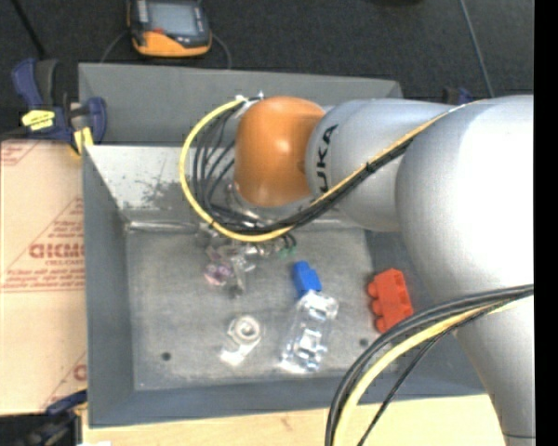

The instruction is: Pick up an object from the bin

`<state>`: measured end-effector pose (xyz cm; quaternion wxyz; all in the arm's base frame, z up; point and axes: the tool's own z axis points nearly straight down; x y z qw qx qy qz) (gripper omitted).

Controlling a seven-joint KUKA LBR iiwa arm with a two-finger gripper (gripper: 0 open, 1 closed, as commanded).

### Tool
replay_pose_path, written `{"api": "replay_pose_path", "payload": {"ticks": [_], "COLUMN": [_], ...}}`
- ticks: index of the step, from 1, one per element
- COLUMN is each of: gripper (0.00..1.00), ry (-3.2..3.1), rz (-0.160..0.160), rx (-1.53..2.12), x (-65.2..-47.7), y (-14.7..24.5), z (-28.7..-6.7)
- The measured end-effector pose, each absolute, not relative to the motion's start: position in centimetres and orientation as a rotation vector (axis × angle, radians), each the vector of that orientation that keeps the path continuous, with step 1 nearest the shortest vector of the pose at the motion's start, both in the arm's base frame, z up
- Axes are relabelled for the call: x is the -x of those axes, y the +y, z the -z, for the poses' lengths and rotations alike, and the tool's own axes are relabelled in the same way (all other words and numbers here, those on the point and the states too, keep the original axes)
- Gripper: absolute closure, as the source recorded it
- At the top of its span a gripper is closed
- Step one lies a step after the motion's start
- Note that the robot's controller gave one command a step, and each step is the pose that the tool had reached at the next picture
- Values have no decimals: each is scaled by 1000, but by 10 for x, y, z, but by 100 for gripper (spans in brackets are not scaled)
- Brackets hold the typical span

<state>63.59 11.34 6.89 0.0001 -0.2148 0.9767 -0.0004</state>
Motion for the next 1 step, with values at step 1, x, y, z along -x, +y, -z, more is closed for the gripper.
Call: {"api": "replay_pose_path", "payload": {"ticks": [1], "gripper": [0], "ry": [3067], "rz": [-1], "rx": [667], "x": [-637], "y": [113], "z": [-70]}}
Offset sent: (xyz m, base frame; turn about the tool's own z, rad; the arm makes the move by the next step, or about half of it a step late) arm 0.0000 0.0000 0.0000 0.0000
